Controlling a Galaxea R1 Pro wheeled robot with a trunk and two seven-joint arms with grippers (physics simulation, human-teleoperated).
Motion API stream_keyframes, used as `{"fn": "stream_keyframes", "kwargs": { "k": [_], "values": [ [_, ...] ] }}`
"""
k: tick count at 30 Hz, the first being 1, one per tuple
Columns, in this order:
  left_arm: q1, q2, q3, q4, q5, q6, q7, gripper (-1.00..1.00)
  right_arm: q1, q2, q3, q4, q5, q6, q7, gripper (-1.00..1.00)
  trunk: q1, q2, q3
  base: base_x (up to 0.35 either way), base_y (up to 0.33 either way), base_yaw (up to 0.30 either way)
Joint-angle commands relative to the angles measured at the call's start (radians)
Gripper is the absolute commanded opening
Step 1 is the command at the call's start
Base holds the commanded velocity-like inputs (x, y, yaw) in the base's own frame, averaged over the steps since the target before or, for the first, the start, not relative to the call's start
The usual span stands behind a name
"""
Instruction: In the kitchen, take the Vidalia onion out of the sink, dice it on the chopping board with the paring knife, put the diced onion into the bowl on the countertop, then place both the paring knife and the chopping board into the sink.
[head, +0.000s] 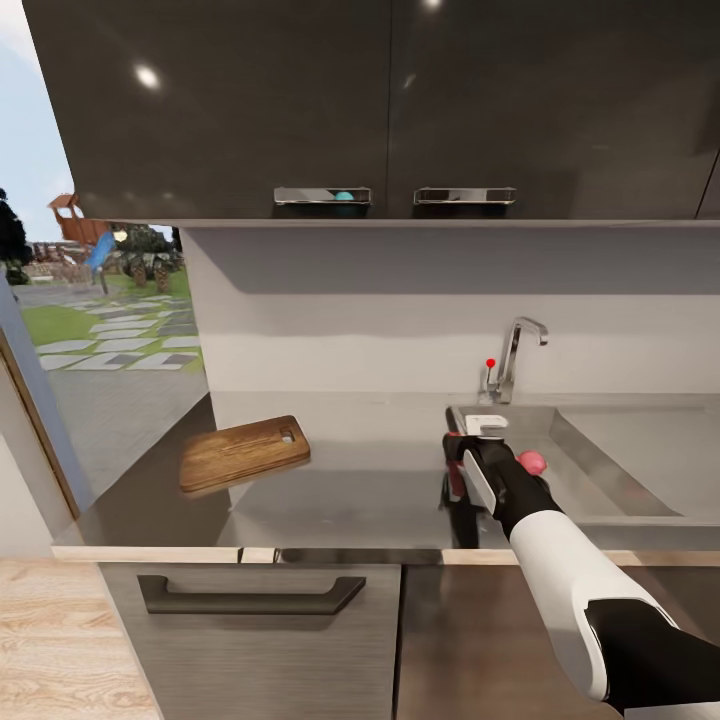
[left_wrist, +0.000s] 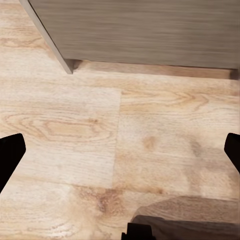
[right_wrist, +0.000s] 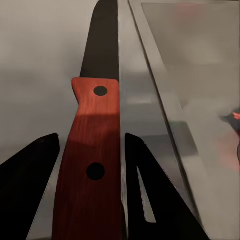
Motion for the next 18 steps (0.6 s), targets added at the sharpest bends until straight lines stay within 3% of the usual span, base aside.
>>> {"fn": "stream_keyframes", "kwargs": {
  "k": [1, 18],
  "values": [
    [0.0, 0.0, 0.001, 0.001, 0.002, -0.003, 0.0, 1.0, -0.001, 0.0, 0.001, -0.001, 0.001, 0.006, 0.0, -1.0, 0.0, -0.001, -0.001, 0.0, 0.0, 0.0],
    [-0.001, 0.0, 0.001, 0.001, 0.002, -0.003, 0.0, 1.0, 0.001, 0.0, 0.001, -0.001, 0.004, 0.004, 0.008, -1.0, 0.0, -0.001, -0.001, 0.0, 0.0, 0.0]
  ]
}}
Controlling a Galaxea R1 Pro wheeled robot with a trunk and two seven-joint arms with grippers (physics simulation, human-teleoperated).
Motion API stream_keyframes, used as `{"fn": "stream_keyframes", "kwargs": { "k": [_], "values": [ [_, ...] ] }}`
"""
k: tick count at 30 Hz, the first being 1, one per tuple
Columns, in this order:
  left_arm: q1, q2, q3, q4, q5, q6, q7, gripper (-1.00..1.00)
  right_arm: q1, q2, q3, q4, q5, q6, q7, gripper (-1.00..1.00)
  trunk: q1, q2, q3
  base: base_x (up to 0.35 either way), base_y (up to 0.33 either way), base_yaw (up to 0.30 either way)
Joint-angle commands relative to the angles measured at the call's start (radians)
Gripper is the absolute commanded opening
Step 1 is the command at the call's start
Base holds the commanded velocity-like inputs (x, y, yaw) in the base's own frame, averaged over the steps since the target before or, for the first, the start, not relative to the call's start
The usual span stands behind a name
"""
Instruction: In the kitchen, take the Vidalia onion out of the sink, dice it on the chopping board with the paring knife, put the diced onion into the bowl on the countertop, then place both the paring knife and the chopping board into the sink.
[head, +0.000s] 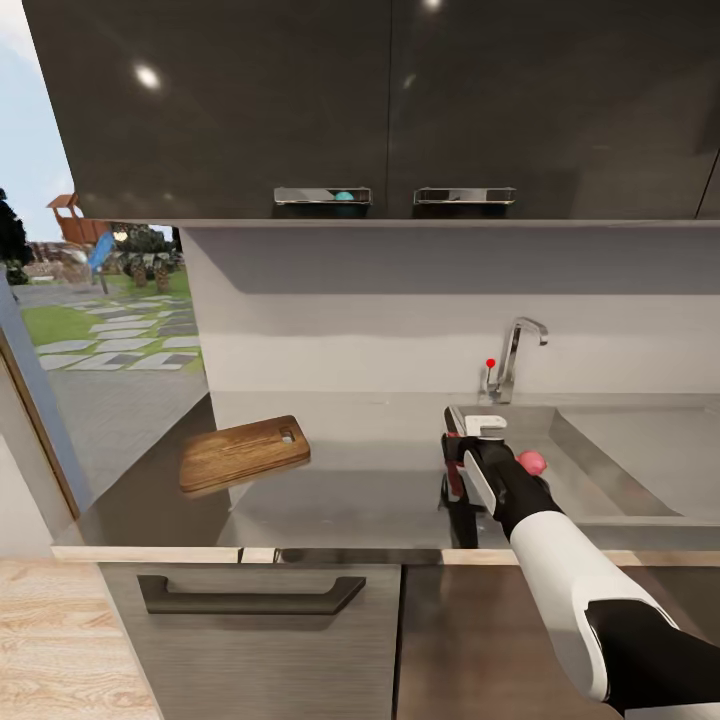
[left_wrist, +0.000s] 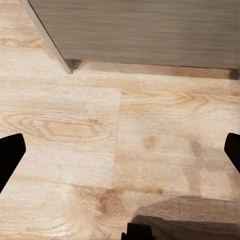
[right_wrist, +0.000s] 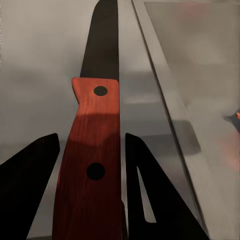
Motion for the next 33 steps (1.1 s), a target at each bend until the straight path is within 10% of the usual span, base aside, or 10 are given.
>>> {"fn": "stream_keyframes", "kwargs": {
  "k": [1, 33],
  "values": [
    [-0.001, 0.0, 0.001, 0.001, 0.002, -0.003, 0.0, 1.0, 0.0, 0.0, 0.001, -0.001, 0.001, 0.006, -0.004, -1.0, 0.0, -0.001, -0.001, 0.0, 0.0, 0.0],
    [-0.001, 0.0, 0.001, 0.001, 0.002, -0.003, 0.0, 1.0, 0.003, 0.002, 0.01, -0.001, 0.001, 0.005, -0.004, -1.0, 0.0, -0.001, -0.01, 0.0, 0.0, 0.0]
  ]
}}
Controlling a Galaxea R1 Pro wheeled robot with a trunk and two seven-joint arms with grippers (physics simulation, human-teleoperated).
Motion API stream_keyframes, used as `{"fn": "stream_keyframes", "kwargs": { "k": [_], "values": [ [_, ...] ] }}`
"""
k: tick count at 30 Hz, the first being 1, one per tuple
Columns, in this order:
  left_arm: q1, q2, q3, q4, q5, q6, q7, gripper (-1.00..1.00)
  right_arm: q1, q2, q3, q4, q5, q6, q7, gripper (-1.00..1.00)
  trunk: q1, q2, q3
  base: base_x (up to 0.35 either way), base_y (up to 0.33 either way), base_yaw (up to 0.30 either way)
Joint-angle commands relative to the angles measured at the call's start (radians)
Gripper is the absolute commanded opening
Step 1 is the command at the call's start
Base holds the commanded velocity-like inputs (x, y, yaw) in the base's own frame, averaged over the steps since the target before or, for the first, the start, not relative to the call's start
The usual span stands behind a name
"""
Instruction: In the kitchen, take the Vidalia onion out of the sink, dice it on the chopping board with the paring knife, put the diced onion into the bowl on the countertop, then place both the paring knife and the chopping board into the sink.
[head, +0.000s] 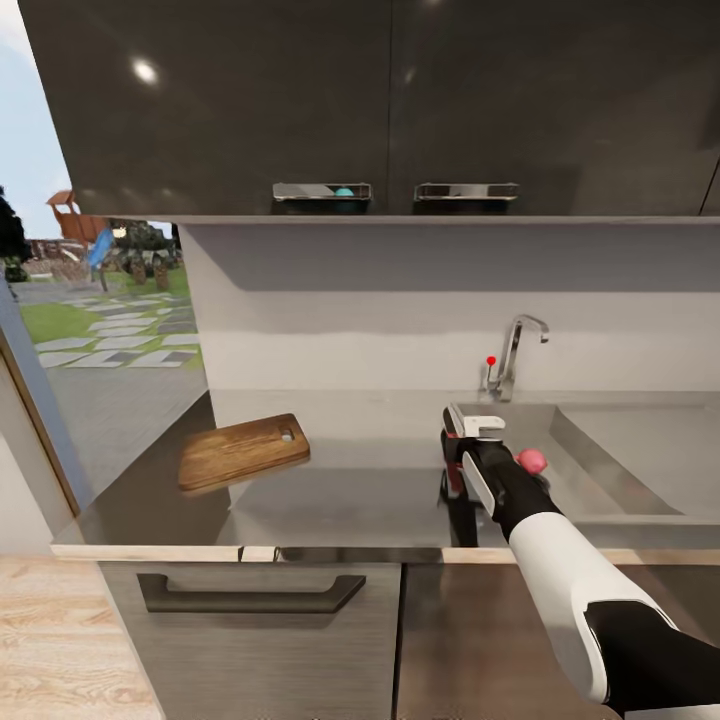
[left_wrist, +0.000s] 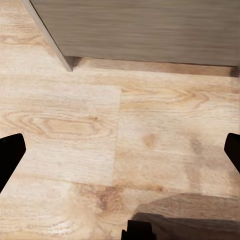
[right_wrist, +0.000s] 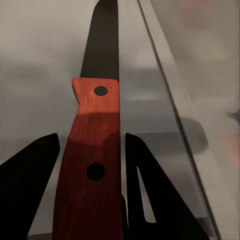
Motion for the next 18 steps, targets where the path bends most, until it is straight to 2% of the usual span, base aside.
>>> {"fn": "stream_keyframes", "kwargs": {
  "k": [1, 11, 18],
  "values": [
    [0.0, 0.0, 0.001, 0.001, 0.002, -0.003, 0.0, 1.0, -0.001, 0.0, 0.002, -0.001, 0.0, 0.006, -0.004, -1.0, 0.0, -0.001, -0.003, 0.0, 0.0, 0.0],
    [-0.001, 0.0, 0.001, 0.001, 0.002, -0.003, 0.0, 1.0, 0.001, 0.0, 0.002, -0.001, 0.0, 0.006, -0.004, -1.0, 0.0, -0.001, -0.017, 0.0, 0.0, 0.0],
    [-0.001, 0.0, 0.001, 0.001, 0.002, -0.003, 0.0, 1.0, 0.001, 0.0, 0.001, -0.001, 0.0, 0.006, -0.004, -1.0, 0.0, -0.001, -0.018, 0.0, 0.0, 0.0]
  ]
}}
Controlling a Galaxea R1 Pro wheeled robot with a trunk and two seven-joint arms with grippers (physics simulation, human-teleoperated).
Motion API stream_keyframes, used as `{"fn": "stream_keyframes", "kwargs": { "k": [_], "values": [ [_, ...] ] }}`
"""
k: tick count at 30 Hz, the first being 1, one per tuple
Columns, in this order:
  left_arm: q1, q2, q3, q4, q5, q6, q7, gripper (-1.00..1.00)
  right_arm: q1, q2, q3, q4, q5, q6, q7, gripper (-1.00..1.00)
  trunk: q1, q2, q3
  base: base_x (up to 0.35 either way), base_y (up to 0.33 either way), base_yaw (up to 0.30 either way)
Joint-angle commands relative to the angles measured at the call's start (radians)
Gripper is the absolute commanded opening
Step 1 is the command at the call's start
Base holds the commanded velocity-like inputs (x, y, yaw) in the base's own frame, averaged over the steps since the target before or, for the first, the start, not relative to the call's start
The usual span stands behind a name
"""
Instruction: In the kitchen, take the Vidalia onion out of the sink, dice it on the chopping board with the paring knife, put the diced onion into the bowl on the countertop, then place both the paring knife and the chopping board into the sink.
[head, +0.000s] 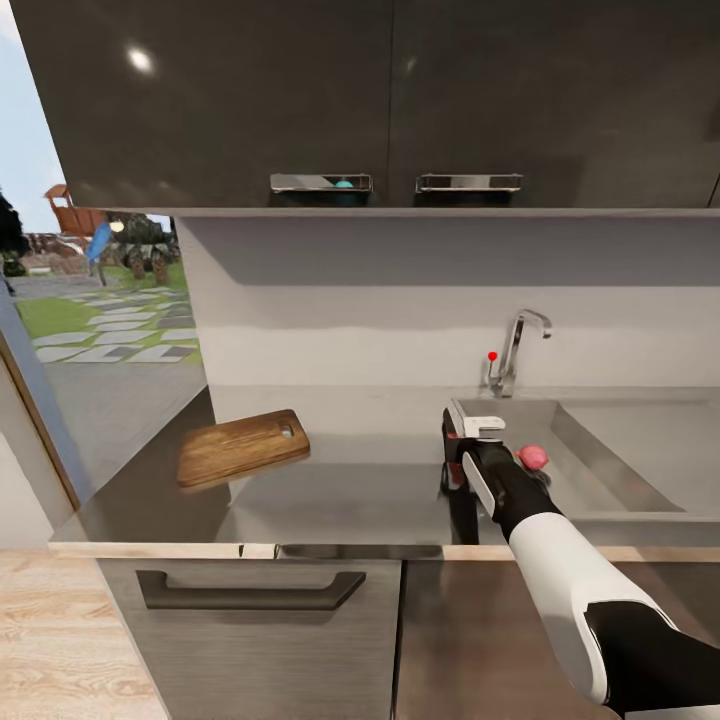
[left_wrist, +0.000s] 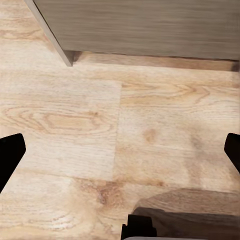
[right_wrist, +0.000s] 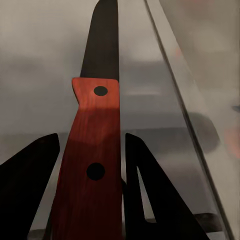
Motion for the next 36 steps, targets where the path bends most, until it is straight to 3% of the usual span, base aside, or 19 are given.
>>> {"fn": "stream_keyframes", "kwargs": {
  "k": [1, 3, 4, 28, 36],
  "values": [
    [0.0, 0.0, 0.001, 0.001, 0.002, -0.003, 0.0, 1.0, -0.001, 0.0, 0.002, -0.001, 0.0, 0.006, -0.004, -1.0, 0.0, -0.001, -0.001, 0.0, 0.0, 0.0],
    [0.0, 0.0, 0.001, 0.001, 0.002, -0.003, 0.0, 1.0, -0.001, 0.0, 0.002, -0.001, 0.0, 0.006, -0.004, -1.0, 0.0, -0.001, -0.001, 0.0, 0.0, 0.0],
    [0.0, 0.0, 0.001, 0.001, 0.002, -0.003, 0.0, 1.0, -0.001, 0.0, 0.002, -0.001, 0.0, 0.006, -0.004, 1.0, 0.0, -0.001, -0.001, 0.0, 0.0, 0.0],
    [-0.001, 0.0, 0.001, 0.001, 0.002, -0.003, 0.0, 1.0, -0.001, 0.001, 0.002, -0.004, 0.001, 0.006, -0.006, 1.0, 0.0, -0.001, -0.001, 0.0, 0.0, 0.0],
    [-0.001, 0.0, 0.001, 0.001, 0.002, -0.003, 0.0, 1.0, -0.001, 0.004, 0.003, -0.081, 0.003, 0.032, -0.015, 1.0, 0.0, -0.001, -0.001, 0.0, 0.0, 0.0]
  ]
}}
